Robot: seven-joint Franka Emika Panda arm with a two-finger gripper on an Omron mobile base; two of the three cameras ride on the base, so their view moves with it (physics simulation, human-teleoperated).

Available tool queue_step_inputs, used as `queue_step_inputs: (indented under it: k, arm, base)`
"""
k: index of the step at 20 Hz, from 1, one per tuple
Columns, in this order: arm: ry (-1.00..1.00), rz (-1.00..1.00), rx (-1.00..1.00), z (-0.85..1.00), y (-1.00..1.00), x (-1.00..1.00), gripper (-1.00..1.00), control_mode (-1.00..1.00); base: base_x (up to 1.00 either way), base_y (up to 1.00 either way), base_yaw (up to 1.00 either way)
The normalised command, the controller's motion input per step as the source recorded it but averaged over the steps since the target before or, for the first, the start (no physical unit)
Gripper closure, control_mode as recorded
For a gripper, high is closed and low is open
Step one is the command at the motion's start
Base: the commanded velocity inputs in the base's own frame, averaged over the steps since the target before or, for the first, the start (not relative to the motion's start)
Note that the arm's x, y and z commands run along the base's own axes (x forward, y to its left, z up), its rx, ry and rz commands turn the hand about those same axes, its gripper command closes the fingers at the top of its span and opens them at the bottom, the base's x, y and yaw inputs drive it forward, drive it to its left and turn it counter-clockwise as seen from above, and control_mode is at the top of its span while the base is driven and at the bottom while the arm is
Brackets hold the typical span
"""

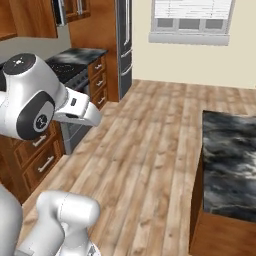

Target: Get the candle and the beer from the cabinet and move them to the dining counter.

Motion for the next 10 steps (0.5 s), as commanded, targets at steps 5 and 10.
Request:
queue_step_inputs:
  k: [5,10]
  arm:
    - [0.00,0.00,0.00,0.00,0.00,0.00,-1.00,1.00]
    - [0.00,0.00,0.00,0.00,0.00,0.00,-1.00,1.00]
  base:
    - [0.76,0.09,0.00]
    - [0.99,0.13,0.00]
